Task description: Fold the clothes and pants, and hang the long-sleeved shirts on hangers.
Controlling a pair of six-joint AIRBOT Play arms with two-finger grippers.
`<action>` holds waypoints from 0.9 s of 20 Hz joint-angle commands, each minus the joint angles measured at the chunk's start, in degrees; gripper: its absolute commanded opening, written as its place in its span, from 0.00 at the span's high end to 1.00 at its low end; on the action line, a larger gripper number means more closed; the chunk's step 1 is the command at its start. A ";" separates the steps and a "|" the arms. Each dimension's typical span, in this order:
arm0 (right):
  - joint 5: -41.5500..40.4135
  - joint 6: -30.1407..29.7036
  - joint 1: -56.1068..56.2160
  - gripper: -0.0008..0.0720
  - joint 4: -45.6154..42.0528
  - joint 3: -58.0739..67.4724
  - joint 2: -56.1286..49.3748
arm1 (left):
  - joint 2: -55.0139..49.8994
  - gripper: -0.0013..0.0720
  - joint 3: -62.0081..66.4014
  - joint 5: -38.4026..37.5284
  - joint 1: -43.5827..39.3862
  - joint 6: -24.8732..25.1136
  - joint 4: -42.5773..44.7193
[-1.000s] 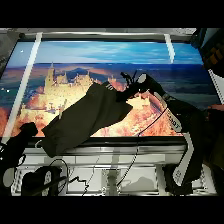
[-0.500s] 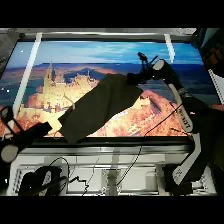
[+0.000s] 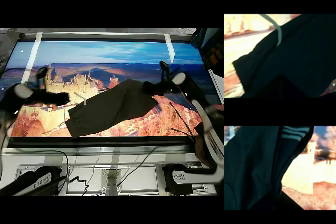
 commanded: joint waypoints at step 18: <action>-12.76 20.59 4.66 0.98 -10.10 -23.37 30.73 | -29.88 0.97 12.48 16.31 -36.39 -2.29 -12.09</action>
